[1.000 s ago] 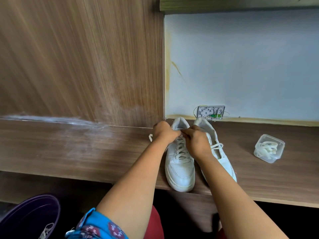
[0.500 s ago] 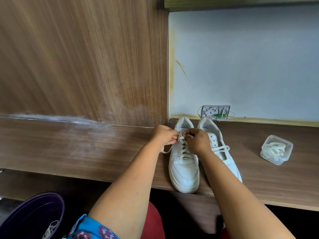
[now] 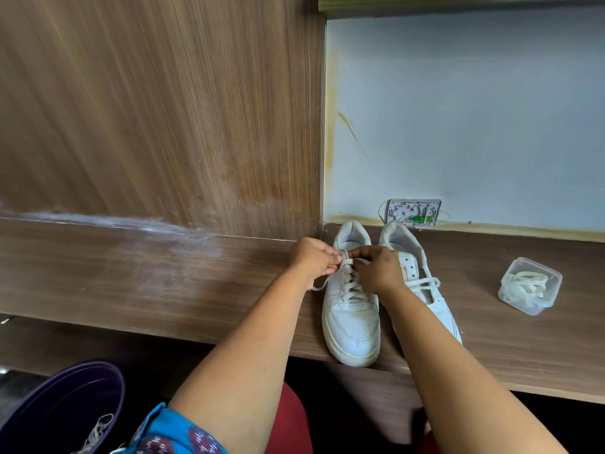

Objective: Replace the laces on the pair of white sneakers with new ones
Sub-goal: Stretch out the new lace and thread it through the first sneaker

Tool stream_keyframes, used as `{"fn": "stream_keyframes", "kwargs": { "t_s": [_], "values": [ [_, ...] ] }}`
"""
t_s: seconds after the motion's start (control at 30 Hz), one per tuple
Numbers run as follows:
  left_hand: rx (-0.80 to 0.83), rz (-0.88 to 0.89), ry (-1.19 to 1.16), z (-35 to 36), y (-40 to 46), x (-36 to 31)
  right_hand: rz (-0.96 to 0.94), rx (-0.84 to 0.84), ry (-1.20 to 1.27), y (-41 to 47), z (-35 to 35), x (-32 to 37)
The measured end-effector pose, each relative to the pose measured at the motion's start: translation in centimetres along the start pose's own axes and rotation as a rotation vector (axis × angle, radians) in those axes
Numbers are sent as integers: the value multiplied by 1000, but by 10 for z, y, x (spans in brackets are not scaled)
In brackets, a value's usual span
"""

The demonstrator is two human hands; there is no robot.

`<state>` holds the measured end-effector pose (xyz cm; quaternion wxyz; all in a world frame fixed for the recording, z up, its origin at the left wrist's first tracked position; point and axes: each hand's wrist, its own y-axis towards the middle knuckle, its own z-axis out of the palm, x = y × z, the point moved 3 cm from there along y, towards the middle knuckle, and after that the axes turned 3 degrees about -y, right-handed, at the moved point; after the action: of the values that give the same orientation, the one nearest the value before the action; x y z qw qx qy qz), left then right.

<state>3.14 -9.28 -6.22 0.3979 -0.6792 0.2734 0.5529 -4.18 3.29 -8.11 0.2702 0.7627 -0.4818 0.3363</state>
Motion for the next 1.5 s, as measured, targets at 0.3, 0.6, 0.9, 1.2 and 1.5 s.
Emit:
{"fn": "stream_keyframes", "kwargs": {
  "t_s": [0.3, 0.6, 0.9, 1.2, 1.5],
  "values": [
    [-18, 48, 73, 3, 0, 0, -46, -141, 121, -18, 1, 9],
    [-188, -49, 954, -90, 3, -34, -197, -117, -184, -17, -3, 10],
    [123, 271, 1116, 1, -5, -16, -195, -165, -233, -20, -5, 13],
    [-59, 123, 1289, -81, -11, -43, -209, -150, -323, -22, -12, 15],
    [142, 219, 1028, -9, -10, -21, -214, -158, -323, -21, -11, 15]
  ]
}}
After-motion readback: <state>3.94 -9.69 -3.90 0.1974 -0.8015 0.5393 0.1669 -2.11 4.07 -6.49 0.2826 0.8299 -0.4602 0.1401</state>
